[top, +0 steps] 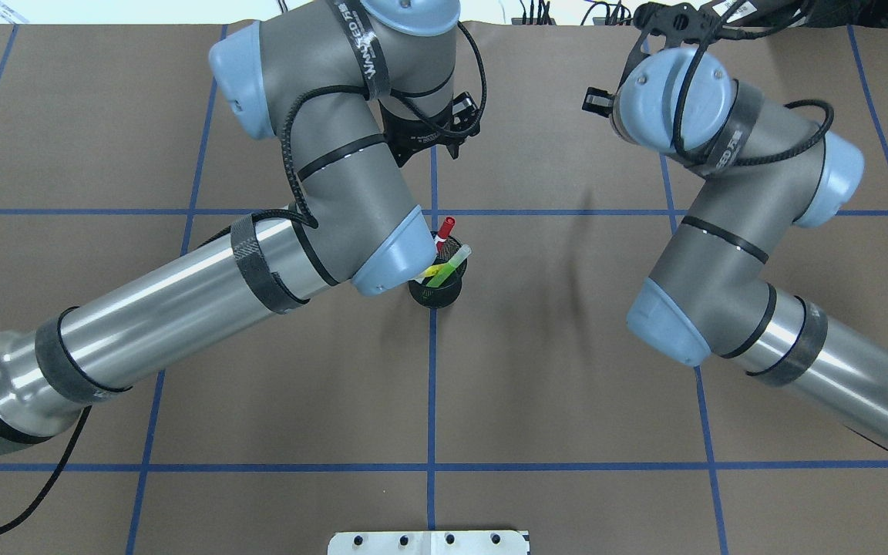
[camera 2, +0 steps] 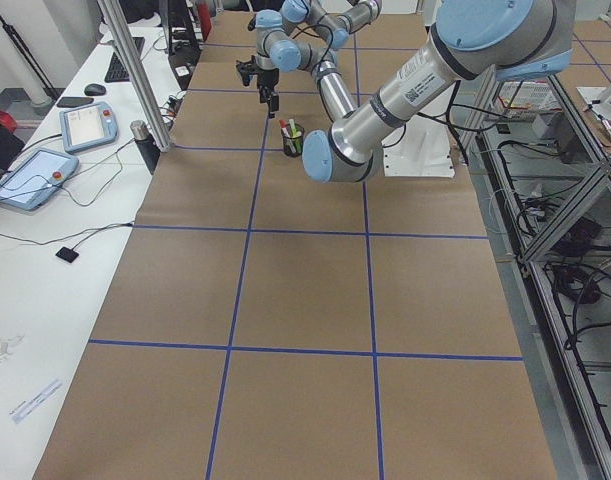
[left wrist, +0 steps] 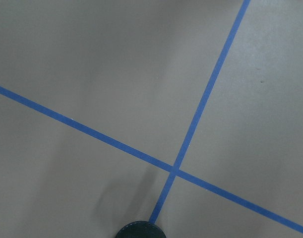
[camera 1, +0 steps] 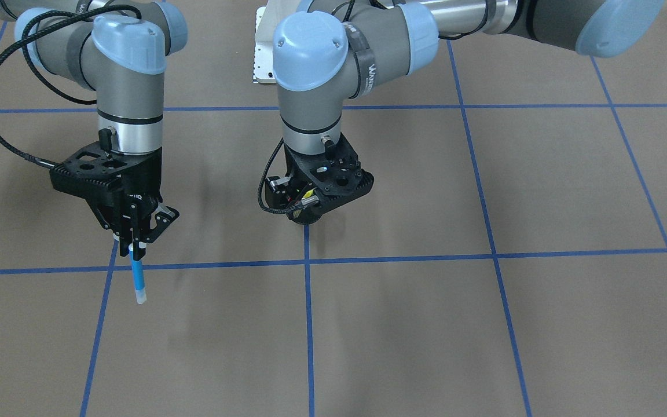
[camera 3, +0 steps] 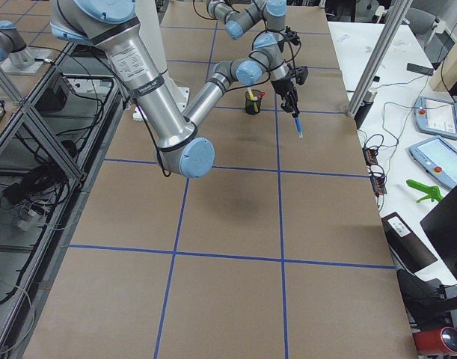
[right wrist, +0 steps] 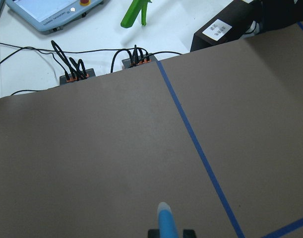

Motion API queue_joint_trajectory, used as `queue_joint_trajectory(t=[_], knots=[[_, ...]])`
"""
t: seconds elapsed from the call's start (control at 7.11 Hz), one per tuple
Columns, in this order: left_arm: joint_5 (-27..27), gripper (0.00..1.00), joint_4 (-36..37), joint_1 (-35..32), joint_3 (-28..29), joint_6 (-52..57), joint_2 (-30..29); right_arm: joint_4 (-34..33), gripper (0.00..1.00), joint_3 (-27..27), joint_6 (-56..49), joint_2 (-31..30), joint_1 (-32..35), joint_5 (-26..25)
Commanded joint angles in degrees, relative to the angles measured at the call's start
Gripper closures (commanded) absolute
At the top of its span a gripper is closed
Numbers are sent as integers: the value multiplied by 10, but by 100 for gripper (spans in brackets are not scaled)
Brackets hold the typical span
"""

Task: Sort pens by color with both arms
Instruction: 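Carry the blue marker off with the right gripper while the left gripper nears the cup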

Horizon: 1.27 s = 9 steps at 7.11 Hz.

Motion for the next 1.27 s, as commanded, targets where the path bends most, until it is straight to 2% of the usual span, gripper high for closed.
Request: queue_joint_trajectory(t=[0.0, 0.14, 0.28, 0.56, 0.84, 1.12], knots=[[21, 1, 4, 26, 37, -34, -21, 112, 81, -3, 13, -26, -19, -76], [22, 1, 4, 29, 50, -35, -26, 184, 81, -4, 14, -52, -23, -82], [23, 1, 4, 36, 50, -34, -22, 226, 81, -8, 9, -87, -40, -84], [23, 5, 5, 47, 50, -34, -13, 233, 80, -14, -35, -124, -64, -96], [23, 10, 7, 61, 51, -35, -8, 229, 80, -40, -90, -125, -94, -176], [23, 26, 6, 62, 53, -43, -10, 230, 80, -41, -145, -122, -104, -234]])
